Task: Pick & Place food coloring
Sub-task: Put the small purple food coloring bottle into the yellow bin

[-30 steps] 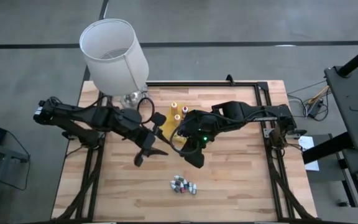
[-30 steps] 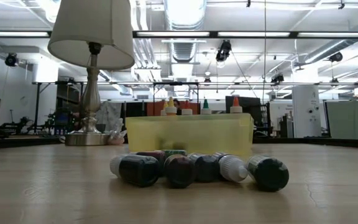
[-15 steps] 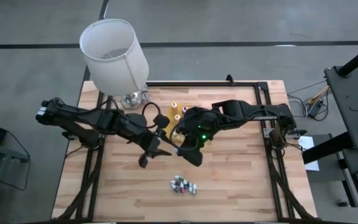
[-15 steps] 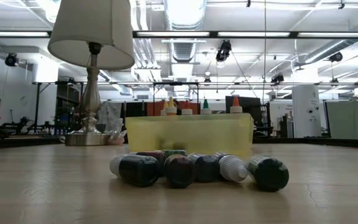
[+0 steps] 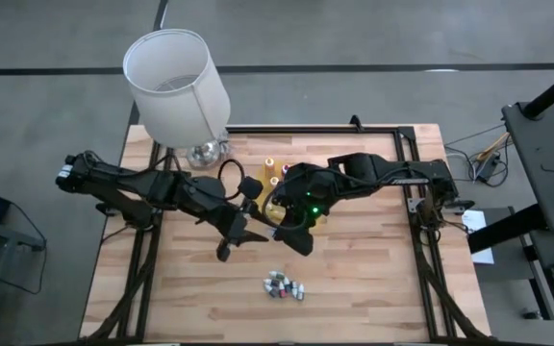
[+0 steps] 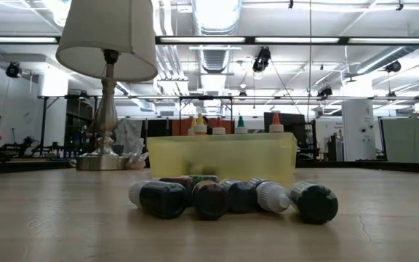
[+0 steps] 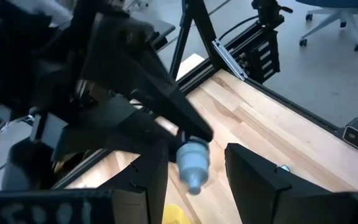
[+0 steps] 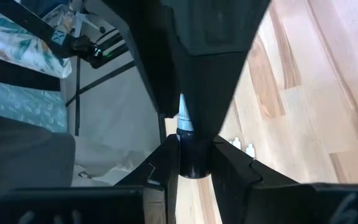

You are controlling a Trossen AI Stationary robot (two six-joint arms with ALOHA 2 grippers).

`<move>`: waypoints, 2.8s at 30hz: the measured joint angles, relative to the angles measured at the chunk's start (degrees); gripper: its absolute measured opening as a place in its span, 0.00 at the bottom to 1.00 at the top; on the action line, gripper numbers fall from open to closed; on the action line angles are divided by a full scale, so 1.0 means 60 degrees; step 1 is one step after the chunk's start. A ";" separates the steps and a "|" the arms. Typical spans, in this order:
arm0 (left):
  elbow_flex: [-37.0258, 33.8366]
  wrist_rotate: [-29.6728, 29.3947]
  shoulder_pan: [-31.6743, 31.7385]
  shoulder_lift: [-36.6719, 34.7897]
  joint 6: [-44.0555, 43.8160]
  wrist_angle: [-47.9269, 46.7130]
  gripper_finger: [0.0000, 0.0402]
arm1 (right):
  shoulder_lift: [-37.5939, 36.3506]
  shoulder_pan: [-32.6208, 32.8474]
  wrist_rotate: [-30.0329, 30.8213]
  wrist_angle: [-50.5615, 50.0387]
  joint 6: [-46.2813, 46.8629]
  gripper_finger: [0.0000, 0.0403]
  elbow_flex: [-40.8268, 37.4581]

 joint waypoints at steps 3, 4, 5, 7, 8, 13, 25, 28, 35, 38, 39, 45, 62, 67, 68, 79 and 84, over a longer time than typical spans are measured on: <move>0.0037 -0.0007 -0.0079 0.0010 0.0006 -0.0018 0.33 | 0.0000 -0.0022 -0.0008 0.0004 0.0000 0.17 0.0000; 0.0042 -0.0021 -0.0088 0.0011 0.0010 -0.0005 0.33 | 0.0000 -0.0022 -0.0011 0.0007 0.0000 0.17 0.0000; 0.0042 -0.0058 -0.0100 0.0011 0.0015 -0.0003 0.33 | 0.0000 -0.0022 -0.0009 0.0007 0.0000 0.17 0.0000; 0.0019 -0.0179 -0.0104 0.0011 0.0018 -0.0015 0.33 | 0.0000 -0.0025 -0.0011 0.0011 0.0000 0.17 0.0000; 0.0013 -0.0214 -0.0104 0.0016 0.0017 -0.0039 0.33 | 0.0000 -0.0025 -0.0009 0.0013 0.0000 0.17 0.0000; 0.0020 -0.0270 -0.0104 0.0148 0.0000 0.0022 0.33 | 0.0000 -0.0029 -0.0014 0.0029 0.0003 0.17 -0.0005; 0.0053 -0.0707 -0.0135 0.0182 0.0000 0.0015 0.33 | 0.0000 -0.0040 -0.0022 0.0051 0.0044 0.17 -0.0011; 0.0020 -0.0772 -0.0133 0.0182 -0.0017 0.0012 0.32 | 0.0001 -0.0044 -0.0022 0.0044 0.0050 0.17 -0.0011; 0.0041 -0.0832 -0.0169 0.0178 -0.0243 0.0020 0.20 | 0.0004 -0.0044 -0.0027 0.0051 0.0066 0.17 -0.0011; 0.0042 -0.0815 -0.0177 0.0178 -0.0266 0.0018 0.14 | 0.0004 -0.0036 -0.0044 0.0058 0.0062 0.17 -0.0011; 0.0042 -0.0801 -0.0177 0.0178 -0.0267 0.0015 0.12 | 0.0004 -0.0036 -0.0044 0.0058 0.0064 0.17 -0.0011; 0.0028 -0.0801 -0.0177 0.0178 -0.0400 0.0015 0.10 | 0.0004 -0.0036 -0.0044 0.0055 0.0062 0.17 -0.0011; 0.0013 -0.0922 -0.0173 0.0186 -0.0649 -0.0231 0.10 | -0.0004 -0.0059 -0.0135 0.0225 0.0566 0.49 -0.0007; 0.0013 -0.0994 -0.0177 0.0186 -0.0824 -0.0524 0.10 | -0.0118 -0.0069 -0.0487 0.0144 0.0612 0.55 -0.0007; 0.0011 -0.1039 -0.0174 0.0186 -0.0864 -0.0589 0.10 | -0.0172 -0.0069 -0.0545 0.0100 0.0602 0.56 -0.0007; 0.0006 -0.1842 -0.0050 0.0138 -0.1369 -0.1281 0.10 | -0.0518 0.0099 0.0193 -0.2245 -0.0078 0.55 0.0004; 0.0006 -0.1840 0.0462 0.0138 -0.2268 -0.1620 0.10 | -0.0540 0.0280 0.0981 -0.3473 -0.0404 0.55 0.0000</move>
